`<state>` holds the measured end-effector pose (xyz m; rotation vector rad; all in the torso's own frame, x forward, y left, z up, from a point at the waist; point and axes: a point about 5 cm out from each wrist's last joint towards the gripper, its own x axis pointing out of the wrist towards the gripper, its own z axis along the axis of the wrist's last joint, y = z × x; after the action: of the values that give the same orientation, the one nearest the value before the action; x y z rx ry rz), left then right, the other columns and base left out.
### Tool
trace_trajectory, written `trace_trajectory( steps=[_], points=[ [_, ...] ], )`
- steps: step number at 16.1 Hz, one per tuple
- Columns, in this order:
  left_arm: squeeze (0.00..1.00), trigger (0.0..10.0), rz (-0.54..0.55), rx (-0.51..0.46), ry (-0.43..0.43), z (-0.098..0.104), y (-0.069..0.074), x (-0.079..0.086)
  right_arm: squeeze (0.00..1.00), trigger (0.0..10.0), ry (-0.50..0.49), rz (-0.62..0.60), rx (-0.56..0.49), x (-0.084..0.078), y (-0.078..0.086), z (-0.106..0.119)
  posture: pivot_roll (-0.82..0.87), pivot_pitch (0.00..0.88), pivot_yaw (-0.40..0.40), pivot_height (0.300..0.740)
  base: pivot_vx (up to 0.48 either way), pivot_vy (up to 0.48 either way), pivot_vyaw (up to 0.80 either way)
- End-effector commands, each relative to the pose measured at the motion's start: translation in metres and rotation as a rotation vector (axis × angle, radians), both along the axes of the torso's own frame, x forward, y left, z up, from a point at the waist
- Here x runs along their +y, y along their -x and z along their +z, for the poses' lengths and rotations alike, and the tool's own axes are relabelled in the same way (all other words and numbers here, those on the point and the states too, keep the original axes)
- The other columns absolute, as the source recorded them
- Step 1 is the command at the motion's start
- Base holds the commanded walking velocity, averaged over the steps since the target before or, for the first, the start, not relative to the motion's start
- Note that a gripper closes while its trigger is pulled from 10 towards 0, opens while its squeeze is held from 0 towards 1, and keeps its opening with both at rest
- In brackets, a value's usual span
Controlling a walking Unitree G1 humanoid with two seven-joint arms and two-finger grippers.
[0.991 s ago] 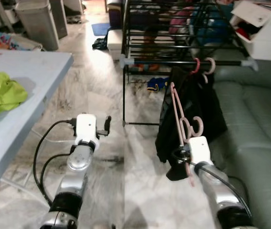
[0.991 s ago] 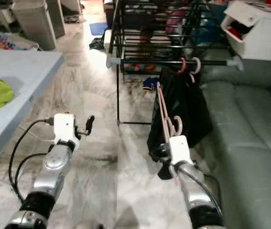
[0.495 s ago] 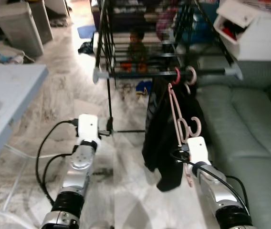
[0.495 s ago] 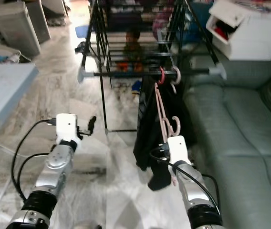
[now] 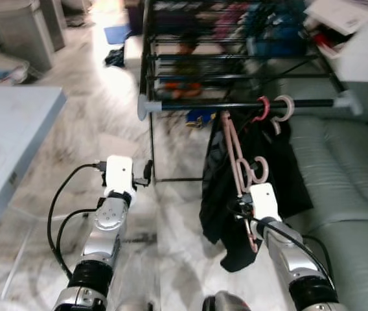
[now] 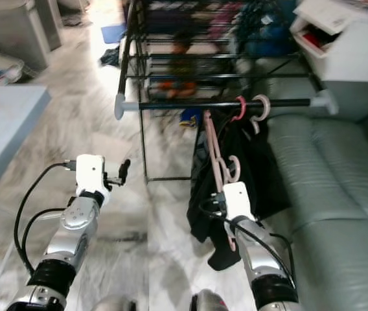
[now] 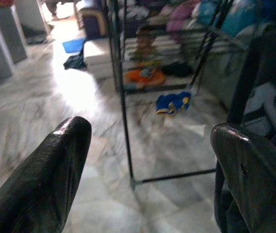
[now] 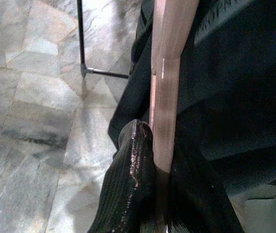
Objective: Hang hanger
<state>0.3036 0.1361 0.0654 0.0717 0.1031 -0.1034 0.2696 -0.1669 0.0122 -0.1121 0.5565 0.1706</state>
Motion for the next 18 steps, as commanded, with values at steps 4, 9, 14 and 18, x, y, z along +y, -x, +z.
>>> trace_trajectory(
  steps=[4, 9, 14, 18],
  points=[
    [0.0, 10.0, 0.029, 0.003, -0.027, 0.0, 0.001, 0.011, 0.0, 10.0, -0.024, 0.007, -0.022, 0.012, -0.004, 0.003, 0.03, 0.0, -0.012, 0.74, 0.0, 0.322, 0.0],
    [0.0, 10.0, -0.021, -0.018, -0.024, 0.004, 0.008, 0.004, 0.0, 10.0, -0.027, -0.041, -0.055, 0.009, -0.008, 0.009, 0.04, 0.0, -0.016, 0.74, 0.0, 0.0, 0.0],
    [0.0, 10.0, -0.054, -0.038, -0.006, 0.006, 0.012, -0.001, 0.0, 10.0, -0.04, -0.034, -0.063, 0.012, -0.011, 0.01, 0.04, 0.0, -0.019, 0.74, 0.052, 0.0, 0.0],
    [0.0, 10.0, -0.062, -0.038, -0.004, 0.007, 0.012, 0.0, 0.0, 10.0, -0.044, -0.042, -0.071, 0.011, -0.012, 0.012, 0.04, 0.0, -0.014, 0.74, 0.325, 0.0, 0.0]
  ],
)
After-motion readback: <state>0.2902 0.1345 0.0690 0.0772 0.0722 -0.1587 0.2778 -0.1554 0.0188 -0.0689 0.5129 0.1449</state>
